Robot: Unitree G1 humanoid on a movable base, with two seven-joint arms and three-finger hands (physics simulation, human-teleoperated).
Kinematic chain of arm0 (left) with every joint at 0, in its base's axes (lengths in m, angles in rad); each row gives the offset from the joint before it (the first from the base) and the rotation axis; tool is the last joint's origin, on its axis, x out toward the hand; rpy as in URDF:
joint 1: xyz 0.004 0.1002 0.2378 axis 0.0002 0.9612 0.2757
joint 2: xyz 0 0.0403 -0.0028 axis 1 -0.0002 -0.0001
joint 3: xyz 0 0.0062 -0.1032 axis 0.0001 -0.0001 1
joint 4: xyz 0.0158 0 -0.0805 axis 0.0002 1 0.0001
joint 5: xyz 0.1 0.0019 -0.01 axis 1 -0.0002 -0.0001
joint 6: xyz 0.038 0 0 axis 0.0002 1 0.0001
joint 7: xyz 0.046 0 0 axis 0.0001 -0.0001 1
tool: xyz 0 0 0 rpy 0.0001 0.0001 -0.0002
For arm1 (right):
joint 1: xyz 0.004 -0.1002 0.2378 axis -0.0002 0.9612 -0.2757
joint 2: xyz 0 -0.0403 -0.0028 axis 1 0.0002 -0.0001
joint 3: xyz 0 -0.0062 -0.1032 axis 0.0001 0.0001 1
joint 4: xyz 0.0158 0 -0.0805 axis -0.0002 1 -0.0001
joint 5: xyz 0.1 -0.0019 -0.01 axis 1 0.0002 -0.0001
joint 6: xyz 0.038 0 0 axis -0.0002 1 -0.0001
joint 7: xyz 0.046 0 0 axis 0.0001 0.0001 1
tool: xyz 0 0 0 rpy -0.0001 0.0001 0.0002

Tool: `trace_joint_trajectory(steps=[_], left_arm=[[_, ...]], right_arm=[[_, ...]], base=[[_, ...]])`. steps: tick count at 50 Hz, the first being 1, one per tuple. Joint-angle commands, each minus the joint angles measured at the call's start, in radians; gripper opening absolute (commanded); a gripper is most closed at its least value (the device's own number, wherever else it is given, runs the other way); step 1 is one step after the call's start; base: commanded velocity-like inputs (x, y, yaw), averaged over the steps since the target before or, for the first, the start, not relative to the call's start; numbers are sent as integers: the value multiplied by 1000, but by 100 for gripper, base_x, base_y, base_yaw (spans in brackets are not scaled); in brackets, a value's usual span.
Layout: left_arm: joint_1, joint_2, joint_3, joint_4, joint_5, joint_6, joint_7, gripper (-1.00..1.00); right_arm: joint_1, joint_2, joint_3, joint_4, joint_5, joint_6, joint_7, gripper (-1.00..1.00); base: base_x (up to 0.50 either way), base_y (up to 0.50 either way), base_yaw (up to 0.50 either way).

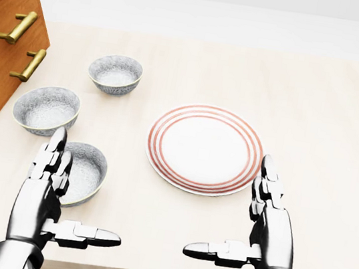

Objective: Put the bowl at the front on the plate.

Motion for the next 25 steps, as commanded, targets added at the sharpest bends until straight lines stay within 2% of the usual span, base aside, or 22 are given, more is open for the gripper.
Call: trace_joint_trajectory(steps=[1,3,4,5,8,11,13,16,18,20,21,22,23,24,25], left_arm=[[-8,12,26,14,-10,-19,-13,100],[-4,13,25,8,-11,-17,-16,100],[-4,13,24,10,-9,-18,-17,100],[-10,14,25,35,-4,-36,-15,100],[-7,14,25,15,-5,-16,-13,100],[-10,14,24,31,0,-33,-12,100],[-15,14,26,39,-2,-35,-12,100],[-16,14,25,45,-4,-37,-14,100],[-4,13,21,17,-2,-21,-15,100],[-10,10,35,-1,-18,-26,-6,100],[-7,9,43,-31,-50,16,-12,100],[-11,10,52,-38,-63,24,-4,100],[3,8,63,-109,-84,56,11,100],[5,7,83,-151,-118,100,28,100],[12,9,98,-204,-153,100,36,100]], right_arm=[[-10,-11,-15,21,-20,12,8,100],[-5,-10,-14,1,-21,29,7,100],[-6,-10,-15,11,-20,22,8,100],[-9,-11,-14,17,-25,21,6,100],[-8,-10,-8,16,-35,25,5,100],[-5,-9,-6,-6,-37,47,7,100],[-9,-10,-7,13,-38,33,9,100],[-9,-9,-6,9,-39,38,10,100],[-9,-9,-6,9,-38,39,12,100],[-9,-9,-4,14,-41,34,13,100],[-12,-10,-6,27,-40,26,15,100],[-12,-10,-6,22,-41,30,14,100],[-12,-9,-6,10,-42,41,13,100],[-7,-8,-6,6,-41,40,12,100],[-8,-9,-7,14,-41,32,12,100]], base=[[0,0,0],[0,0,0],[0,0,0],[0,0,0],[0,0,0],[0,0,0],[0,0,0],[0,0,0],[0,0,0],[0,0,0],[0,0,0],[0,0,0],[0,0,0],[0,0,0],[0,0,0]])
